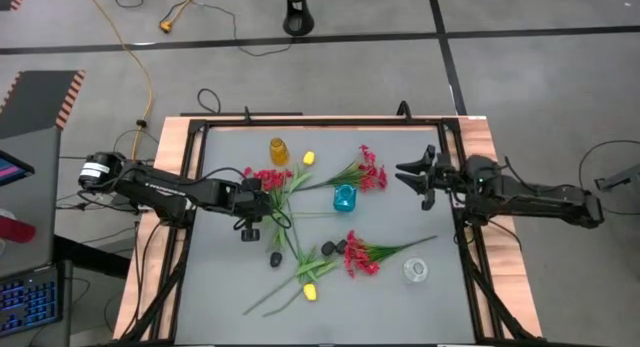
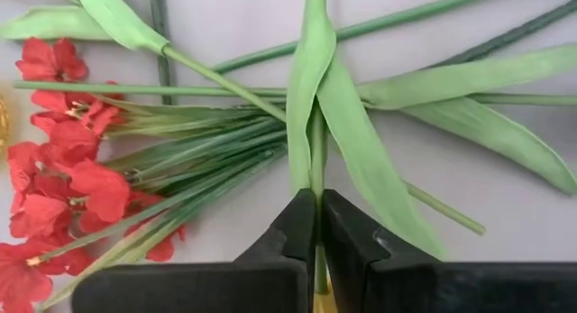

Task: Sort flowers into vase by color
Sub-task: Put the middle yellow flower into the yellow vase

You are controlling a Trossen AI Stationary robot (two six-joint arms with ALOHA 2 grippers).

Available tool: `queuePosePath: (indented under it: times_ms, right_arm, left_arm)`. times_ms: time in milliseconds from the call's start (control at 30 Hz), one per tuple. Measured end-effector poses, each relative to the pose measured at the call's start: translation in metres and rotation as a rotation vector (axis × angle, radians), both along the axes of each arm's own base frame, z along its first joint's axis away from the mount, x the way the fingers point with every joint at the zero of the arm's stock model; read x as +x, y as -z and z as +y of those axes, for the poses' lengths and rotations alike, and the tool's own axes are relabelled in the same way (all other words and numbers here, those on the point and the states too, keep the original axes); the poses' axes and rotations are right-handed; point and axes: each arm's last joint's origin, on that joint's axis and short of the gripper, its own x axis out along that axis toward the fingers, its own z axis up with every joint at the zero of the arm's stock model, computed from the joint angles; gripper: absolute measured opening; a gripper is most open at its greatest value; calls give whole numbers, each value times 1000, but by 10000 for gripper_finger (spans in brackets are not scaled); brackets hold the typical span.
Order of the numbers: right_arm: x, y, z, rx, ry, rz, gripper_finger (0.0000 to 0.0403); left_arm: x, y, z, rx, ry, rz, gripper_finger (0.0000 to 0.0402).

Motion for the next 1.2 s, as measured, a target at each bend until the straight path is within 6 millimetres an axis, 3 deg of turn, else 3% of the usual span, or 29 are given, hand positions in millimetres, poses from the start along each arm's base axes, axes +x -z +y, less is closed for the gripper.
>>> queuePosePath:
  times_ms: [533, 933, 1200]
  right_arm:
    - [66, -36, -14, -43, -5, 173, 156]
    - [120, -70, -20, -68, -34, 290, 156]
    - [167, -75, 2, -166, -161, 371, 156]
  left_arm:
    - [2, -3, 0, 39, 35, -4, 0]
    - [22, -63, -1, 76, 112, -40, 0]
    - [34, -102, -1, 120, 152, -140, 0]
